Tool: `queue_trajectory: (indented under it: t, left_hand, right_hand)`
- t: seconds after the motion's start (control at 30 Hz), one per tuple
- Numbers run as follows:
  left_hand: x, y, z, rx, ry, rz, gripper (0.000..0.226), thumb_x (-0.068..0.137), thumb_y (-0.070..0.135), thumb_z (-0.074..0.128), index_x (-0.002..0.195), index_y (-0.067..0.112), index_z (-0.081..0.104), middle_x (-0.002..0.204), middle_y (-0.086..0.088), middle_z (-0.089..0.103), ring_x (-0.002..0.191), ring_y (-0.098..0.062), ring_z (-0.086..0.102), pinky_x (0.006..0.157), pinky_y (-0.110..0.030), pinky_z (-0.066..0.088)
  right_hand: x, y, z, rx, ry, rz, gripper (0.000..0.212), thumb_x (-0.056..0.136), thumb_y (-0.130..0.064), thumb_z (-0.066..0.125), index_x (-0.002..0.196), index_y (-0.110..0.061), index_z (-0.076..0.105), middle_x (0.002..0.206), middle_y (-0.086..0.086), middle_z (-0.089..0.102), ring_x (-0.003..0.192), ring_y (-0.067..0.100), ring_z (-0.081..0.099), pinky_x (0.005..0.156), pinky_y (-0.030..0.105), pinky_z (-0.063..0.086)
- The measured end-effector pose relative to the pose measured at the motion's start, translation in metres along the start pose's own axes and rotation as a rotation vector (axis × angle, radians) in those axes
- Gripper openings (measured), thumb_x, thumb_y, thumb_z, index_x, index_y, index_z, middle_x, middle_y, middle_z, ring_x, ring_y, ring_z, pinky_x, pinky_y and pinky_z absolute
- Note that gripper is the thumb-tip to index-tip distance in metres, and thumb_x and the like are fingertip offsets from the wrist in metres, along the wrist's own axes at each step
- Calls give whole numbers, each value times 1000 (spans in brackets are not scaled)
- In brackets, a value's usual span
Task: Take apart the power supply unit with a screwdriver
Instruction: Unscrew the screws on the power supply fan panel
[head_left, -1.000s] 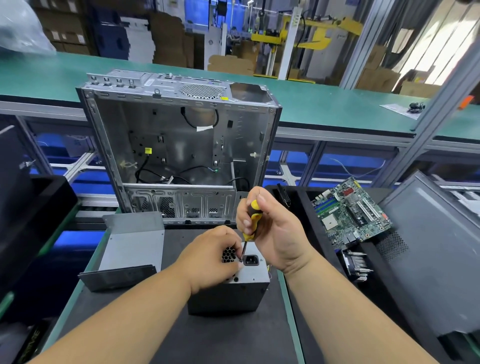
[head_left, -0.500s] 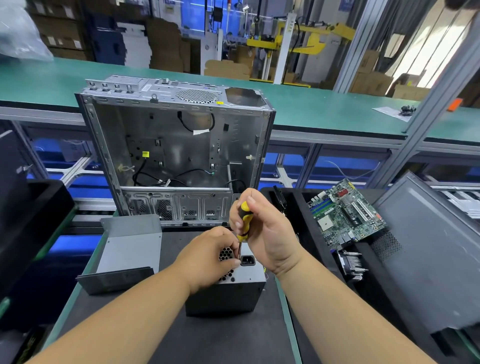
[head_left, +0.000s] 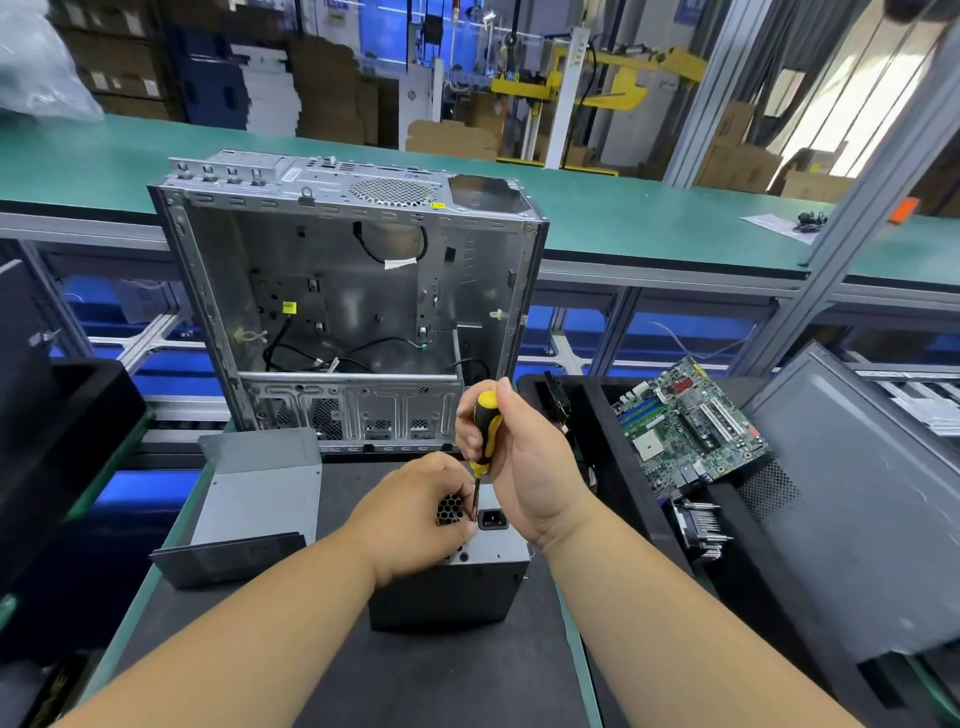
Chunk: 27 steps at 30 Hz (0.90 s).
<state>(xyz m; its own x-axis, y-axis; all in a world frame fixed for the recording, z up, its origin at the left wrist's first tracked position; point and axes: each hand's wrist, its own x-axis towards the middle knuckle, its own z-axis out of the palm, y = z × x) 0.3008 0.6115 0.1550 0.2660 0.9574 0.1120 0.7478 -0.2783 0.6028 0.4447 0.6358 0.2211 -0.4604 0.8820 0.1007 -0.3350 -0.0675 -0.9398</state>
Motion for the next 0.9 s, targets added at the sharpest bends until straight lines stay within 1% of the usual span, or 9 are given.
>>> queue_trajectory:
  t: [0.07, 0.13, 0.23, 0.37, 0.47, 0.57, 0.7, 0.77, 0.9]
  left_hand:
    - [-1, 1, -1, 3, -1, -1, 18, 81, 34, 69, 76, 38, 52, 96, 32, 45, 95, 7, 43, 78, -11, 32]
    - [-1, 1, -1, 2, 0, 3, 19, 80, 33, 70, 76, 38, 52, 98, 29, 47, 97, 3, 45, 83, -17, 36]
    - [-1, 2, -1, -16, -3, 1, 18, 79, 32, 70, 76, 36, 53, 104, 23, 50, 103, -3, 48, 93, -27, 42]
    - [0, -1, -1, -8, -17, -3, 12, 80, 35, 69, 81, 35, 57, 107, 23, 51, 107, -4, 49, 97, -33, 43]
    - [1, -2, 0, 8, -21, -16, 12, 79, 38, 68, 80, 36, 57, 106, 24, 50, 106, -4, 50, 96, -33, 44]
    - [1, -3, 1, -4, -10, -20, 12, 78, 39, 68, 78, 36, 56, 102, 26, 49, 102, -3, 48, 91, -30, 44]
    - [2, -4, 1, -15, -10, -24, 13, 79, 39, 68, 77, 38, 54, 102, 29, 47, 102, -2, 47, 90, -29, 44]
    - [3, -4, 0, -24, -24, -28, 12, 79, 39, 67, 78, 38, 54, 106, 24, 50, 106, -4, 49, 93, -34, 45]
    - [3, -5, 1, -28, -24, -22, 12, 79, 38, 67, 79, 38, 55, 109, 22, 52, 109, -5, 50, 96, -35, 44]
  right_hand:
    - [2, 1, 1, -1, 1, 8, 34, 96, -45, 41, 86, -15, 53, 66, 0, 41, 61, 14, 34, 59, 24, 33]
    - [4, 2, -1, -55, 27, 3, 25, 94, -40, 47, 84, -18, 45, 67, -1, 42, 61, 14, 36, 59, 25, 32]
    - [6, 2, -5, -67, 67, 0, 25, 93, -37, 50, 81, -16, 41, 69, -1, 48, 62, 15, 41, 61, 27, 34]
    - [3, -4, -10, -45, 117, -12, 25, 91, -35, 55, 82, -13, 49, 73, 3, 58, 66, 19, 54, 63, 26, 48]
    - [2, -9, -10, -42, 113, 52, 32, 100, -36, 51, 84, -9, 60, 76, 6, 63, 70, 21, 59, 68, 28, 53]
    - [1, -6, -5, 18, 74, 145, 52, 104, -42, 36, 75, -10, 65, 70, 5, 58, 65, 19, 49, 66, 27, 44]
    - [2, 3, -4, 51, 89, 93, 60, 102, -52, 31, 71, -10, 60, 59, 0, 43, 57, 16, 33, 58, 28, 30]
    - [4, 2, -7, 84, 100, 91, 55, 98, -59, 35, 77, -13, 56, 59, 1, 39, 56, 16, 32, 58, 29, 29]
    - [6, 0, -14, 85, 133, 84, 32, 89, -47, 55, 83, -16, 49, 67, 4, 52, 60, 19, 45, 65, 30, 39]
